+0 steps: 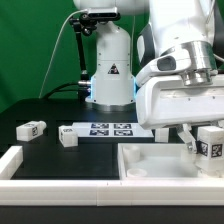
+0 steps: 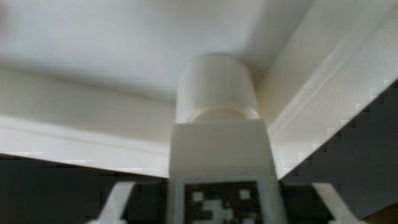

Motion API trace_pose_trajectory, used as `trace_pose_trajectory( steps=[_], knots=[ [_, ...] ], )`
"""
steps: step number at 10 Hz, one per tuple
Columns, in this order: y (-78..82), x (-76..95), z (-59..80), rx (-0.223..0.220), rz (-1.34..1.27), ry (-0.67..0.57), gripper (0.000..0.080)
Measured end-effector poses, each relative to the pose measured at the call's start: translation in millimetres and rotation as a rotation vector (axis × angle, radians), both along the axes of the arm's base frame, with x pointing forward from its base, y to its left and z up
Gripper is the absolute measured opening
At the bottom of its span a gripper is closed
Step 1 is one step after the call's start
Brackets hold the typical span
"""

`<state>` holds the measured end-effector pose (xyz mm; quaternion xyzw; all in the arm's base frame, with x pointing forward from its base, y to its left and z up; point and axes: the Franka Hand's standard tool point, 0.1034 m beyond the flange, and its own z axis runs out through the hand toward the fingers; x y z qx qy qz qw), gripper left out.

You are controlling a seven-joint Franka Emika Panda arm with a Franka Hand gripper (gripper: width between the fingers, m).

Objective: Assemble one leg

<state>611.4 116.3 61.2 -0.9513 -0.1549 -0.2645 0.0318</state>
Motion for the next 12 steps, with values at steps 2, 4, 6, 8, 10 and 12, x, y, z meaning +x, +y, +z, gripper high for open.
trace_pose_trajectory(
  steps=[2,4,6,8,10,12],
  knots=[
    [0.0,-0.1,-0.1,0.0,0.0,0.0,0.0352],
    [0.0,-0.1,-0.1,0.0,0.0,0.0,0.0628],
    [0.0,-0.1,-0.1,0.0,0.0,0.0,0.0643],
    [-0.1,0.2,0.9,-0.001,0.001,0.004,0.0648],
    [-2.2,5.5,22.2,-0.012,0.008,0.018,0.0649],
    [-1.7,11.1,33.5,-0.019,0.015,0.052,0.0649]
  ],
)
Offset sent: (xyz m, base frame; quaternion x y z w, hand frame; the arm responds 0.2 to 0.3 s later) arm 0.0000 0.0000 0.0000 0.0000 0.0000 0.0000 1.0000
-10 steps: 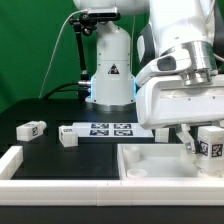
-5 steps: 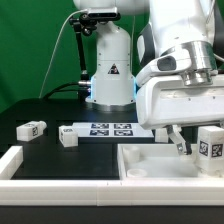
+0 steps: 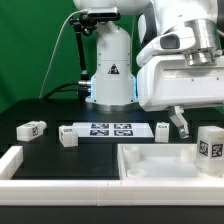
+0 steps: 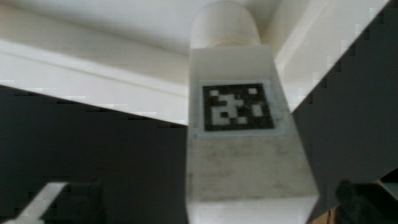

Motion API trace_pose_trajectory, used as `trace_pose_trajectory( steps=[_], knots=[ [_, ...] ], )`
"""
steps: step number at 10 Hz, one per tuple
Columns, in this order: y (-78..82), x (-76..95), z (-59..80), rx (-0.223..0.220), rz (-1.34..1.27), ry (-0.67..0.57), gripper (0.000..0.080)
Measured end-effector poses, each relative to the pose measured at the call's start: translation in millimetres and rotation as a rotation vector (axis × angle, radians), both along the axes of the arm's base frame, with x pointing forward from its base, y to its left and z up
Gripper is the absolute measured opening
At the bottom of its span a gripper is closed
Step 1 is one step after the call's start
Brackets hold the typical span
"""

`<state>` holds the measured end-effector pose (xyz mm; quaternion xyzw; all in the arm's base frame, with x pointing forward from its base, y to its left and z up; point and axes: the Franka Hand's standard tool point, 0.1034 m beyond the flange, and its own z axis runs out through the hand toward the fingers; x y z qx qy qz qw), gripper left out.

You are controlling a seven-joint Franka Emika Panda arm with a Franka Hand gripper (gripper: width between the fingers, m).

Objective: Assemble one leg

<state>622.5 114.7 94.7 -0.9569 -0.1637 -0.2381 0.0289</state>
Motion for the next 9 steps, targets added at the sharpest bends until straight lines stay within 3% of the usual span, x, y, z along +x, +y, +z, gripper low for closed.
trace_pose_trajectory(
  steps=[1,7,9],
  knots=[
    [-0.5,6.2,3.1,0.0,-0.002,-0.003,0.0649],
    [10.9,-1.8,-5.9,-0.042,0.03,0.434,0.0649],
    [8.5,1.4,-10.2,-0.036,0.024,0.388,0.0649]
  ],
)
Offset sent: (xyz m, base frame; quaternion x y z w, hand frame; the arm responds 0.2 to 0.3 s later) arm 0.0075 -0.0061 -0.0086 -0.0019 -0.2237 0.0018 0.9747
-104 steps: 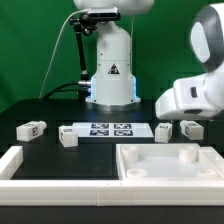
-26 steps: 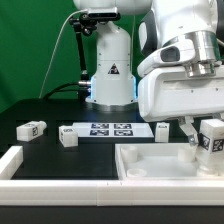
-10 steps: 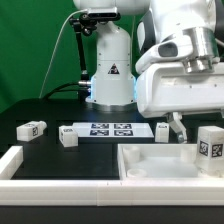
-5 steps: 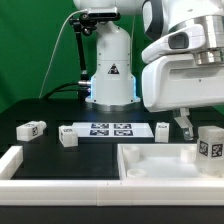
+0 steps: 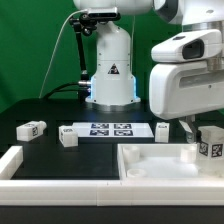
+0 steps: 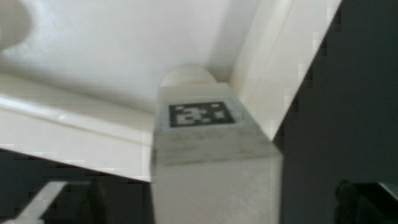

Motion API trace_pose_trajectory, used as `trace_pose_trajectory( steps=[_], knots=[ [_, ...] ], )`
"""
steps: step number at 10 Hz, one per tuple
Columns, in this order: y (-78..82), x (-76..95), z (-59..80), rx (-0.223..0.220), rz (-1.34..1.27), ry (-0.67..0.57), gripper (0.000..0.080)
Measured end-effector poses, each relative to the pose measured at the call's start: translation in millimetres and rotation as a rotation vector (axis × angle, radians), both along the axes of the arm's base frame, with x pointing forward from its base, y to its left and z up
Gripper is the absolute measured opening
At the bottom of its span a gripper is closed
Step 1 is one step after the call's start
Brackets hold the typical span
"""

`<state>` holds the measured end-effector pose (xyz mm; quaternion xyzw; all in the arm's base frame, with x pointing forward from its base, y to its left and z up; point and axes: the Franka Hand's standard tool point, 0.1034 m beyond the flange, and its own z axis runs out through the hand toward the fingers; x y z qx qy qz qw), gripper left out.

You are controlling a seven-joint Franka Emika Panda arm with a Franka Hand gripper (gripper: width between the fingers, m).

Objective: Assemble one leg

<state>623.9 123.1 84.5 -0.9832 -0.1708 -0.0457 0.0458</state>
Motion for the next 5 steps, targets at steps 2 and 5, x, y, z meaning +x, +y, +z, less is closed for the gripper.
trace_pose_trajectory(
  steps=[2,5],
  knots=[
    [-1.7,1.0,-1.9,0.002,0.0,-0.025,0.0646],
    [-1.3,0.5,-2.2,0.002,0.0,-0.023,0.0327]
  ],
)
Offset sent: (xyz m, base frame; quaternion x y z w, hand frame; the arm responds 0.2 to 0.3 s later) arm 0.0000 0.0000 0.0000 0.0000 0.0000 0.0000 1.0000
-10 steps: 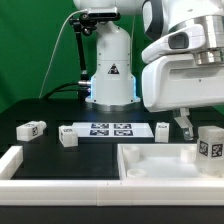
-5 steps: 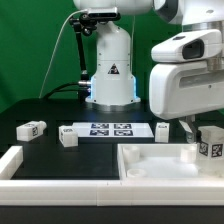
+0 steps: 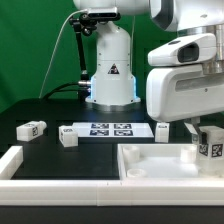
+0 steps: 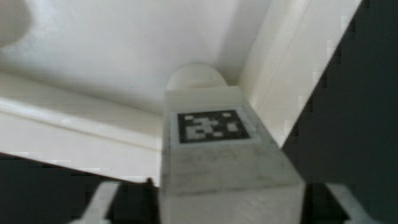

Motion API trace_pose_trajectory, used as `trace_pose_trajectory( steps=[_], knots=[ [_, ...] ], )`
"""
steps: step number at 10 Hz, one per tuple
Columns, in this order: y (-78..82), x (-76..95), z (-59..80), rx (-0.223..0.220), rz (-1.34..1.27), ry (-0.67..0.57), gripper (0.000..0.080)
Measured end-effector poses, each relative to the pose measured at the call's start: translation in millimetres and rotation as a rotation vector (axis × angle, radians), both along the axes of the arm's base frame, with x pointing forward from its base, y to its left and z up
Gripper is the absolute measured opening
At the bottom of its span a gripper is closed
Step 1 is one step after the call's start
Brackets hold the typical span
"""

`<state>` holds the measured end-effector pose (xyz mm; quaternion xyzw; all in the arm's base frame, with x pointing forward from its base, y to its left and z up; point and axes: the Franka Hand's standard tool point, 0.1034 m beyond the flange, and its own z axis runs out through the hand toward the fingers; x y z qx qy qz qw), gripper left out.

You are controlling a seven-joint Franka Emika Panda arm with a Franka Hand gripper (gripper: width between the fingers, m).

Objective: Assemble one leg

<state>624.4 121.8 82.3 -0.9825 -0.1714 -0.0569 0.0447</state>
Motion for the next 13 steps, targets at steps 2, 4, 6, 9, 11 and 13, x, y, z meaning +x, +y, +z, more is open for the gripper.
trace_pose_trajectory(
  steps=[2,4,6,9,11,13],
  knots=[
    [-2.3,0.6,-0.2,0.001,-0.027,0.002,0.0291],
    [-2.5,-0.3,-0.9,0.004,-0.069,0.011,0.0291],
    [-6.0,0.2,-1.6,0.04,-0.338,0.041,0.0291],
    [-10.5,5.9,-2.5,0.093,-0.686,0.009,0.0292],
    [-14.0,3.4,-2.2,0.135,-0.964,0.04,0.0292],
    [-13.6,-2.1,-3.4,0.174,-1.281,0.082,0.0292]
  ],
)
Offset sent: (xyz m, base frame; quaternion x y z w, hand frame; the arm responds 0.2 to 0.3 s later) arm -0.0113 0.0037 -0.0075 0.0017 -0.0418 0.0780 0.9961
